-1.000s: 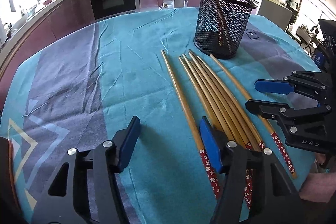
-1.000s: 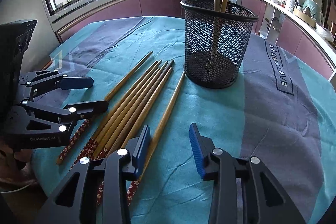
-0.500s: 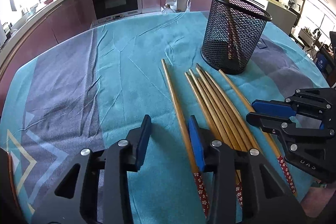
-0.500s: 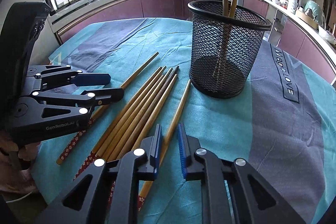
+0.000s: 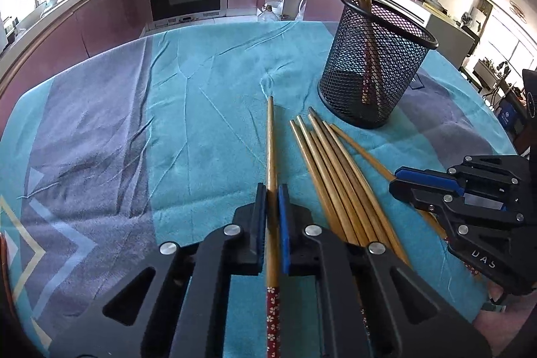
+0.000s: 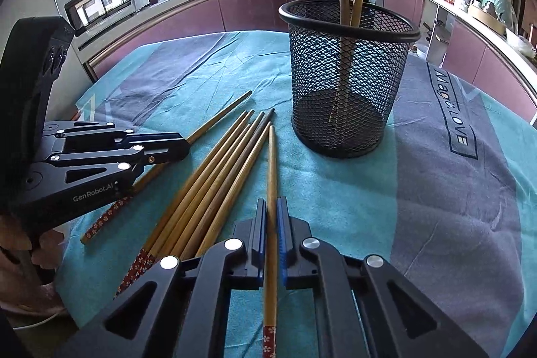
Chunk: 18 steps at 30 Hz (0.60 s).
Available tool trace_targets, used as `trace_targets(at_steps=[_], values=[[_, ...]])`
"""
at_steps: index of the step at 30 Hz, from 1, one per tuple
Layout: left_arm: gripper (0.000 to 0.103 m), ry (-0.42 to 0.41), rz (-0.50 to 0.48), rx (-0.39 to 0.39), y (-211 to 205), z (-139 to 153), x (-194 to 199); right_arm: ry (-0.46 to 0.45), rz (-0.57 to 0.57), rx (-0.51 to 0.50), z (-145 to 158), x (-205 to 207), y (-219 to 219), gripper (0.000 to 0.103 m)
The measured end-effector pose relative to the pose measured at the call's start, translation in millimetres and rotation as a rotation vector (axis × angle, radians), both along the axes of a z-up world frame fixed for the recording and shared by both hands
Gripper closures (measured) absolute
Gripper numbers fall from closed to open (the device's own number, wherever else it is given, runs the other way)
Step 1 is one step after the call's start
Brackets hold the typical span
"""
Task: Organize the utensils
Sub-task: 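Lift the chopstick upright with the right gripper and insert it into the mesh cup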
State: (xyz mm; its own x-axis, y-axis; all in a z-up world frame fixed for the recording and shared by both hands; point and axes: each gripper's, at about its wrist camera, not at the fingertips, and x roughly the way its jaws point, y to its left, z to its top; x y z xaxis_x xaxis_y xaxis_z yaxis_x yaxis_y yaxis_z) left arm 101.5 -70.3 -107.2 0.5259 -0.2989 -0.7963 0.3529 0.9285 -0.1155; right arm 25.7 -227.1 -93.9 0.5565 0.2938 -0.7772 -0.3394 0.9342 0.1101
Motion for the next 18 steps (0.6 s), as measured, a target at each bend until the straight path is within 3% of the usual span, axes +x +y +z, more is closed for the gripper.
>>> trace_targets(at_steps=[18], values=[[0.095,-0.019,-0.015,-0.067,4.8,18.6,-9.7,-0.009,0.031,0.109,15.5,-3.7,-9.4,0.098]])
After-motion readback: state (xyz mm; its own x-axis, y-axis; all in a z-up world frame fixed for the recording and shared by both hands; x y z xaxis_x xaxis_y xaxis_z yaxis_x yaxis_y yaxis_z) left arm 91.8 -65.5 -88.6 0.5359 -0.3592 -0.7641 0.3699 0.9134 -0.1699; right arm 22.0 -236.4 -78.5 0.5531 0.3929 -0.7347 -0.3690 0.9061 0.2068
